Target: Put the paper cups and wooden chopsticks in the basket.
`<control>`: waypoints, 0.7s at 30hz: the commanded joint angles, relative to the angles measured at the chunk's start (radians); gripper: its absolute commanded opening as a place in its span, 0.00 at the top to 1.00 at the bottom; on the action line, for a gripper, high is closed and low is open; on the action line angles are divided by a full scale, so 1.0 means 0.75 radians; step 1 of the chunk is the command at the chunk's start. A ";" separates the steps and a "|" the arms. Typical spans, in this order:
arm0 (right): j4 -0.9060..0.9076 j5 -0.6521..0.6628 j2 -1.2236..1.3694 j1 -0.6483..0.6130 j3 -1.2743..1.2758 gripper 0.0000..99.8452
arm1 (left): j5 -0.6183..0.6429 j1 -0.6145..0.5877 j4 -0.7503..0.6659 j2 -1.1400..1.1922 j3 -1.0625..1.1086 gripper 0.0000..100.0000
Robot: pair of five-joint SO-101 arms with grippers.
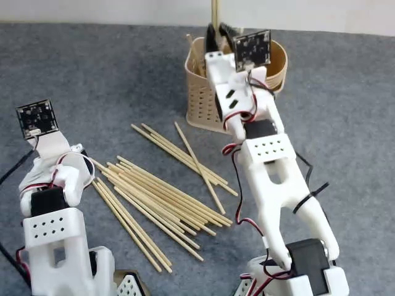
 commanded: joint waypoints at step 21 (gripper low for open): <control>-0.013 -0.012 -0.044 0.009 0.095 0.89 | 0.004 -0.015 -0.029 -0.028 -0.013 0.97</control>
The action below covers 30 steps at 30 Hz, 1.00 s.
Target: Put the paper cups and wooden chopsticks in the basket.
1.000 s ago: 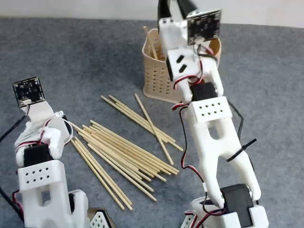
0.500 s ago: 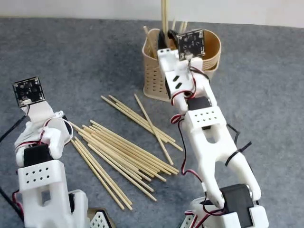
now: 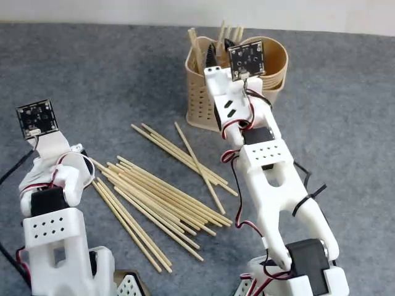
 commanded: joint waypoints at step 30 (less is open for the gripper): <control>1.494 -0.008 -0.744 -0.414 0.040 0.89 | 0.004 -0.015 -0.029 -0.028 -0.013 0.97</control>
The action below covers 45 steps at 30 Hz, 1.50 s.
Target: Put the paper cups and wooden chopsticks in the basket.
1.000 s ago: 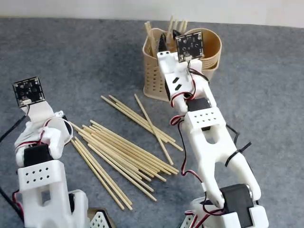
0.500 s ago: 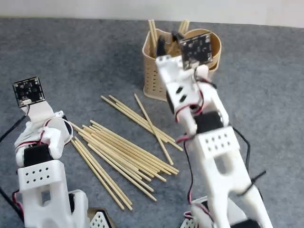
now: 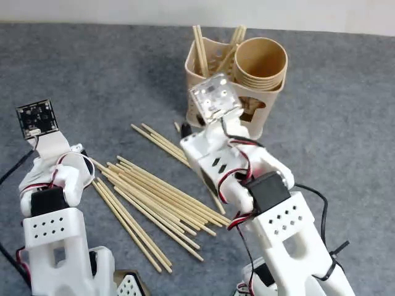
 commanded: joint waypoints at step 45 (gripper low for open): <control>0.105 0.080 1.380 0.130 -0.500 0.98 | 0.004 -0.015 -0.051 -0.028 -0.009 0.97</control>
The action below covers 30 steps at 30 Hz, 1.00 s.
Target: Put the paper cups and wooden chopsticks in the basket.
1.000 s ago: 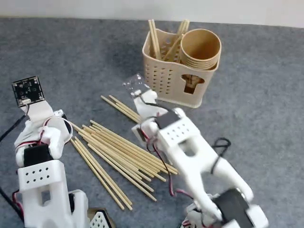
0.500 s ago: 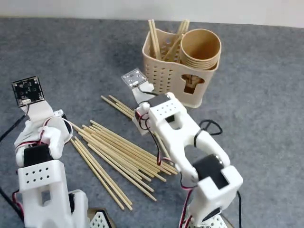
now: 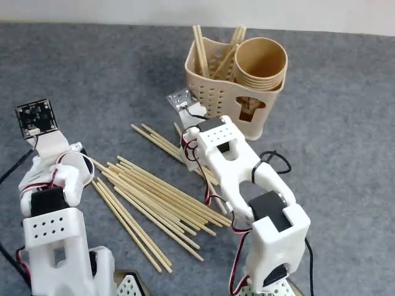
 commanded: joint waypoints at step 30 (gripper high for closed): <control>0.332 -0.127 -0.699 -0.157 0.099 1.00 | 0.004 -0.015 -0.018 -0.026 -0.009 0.97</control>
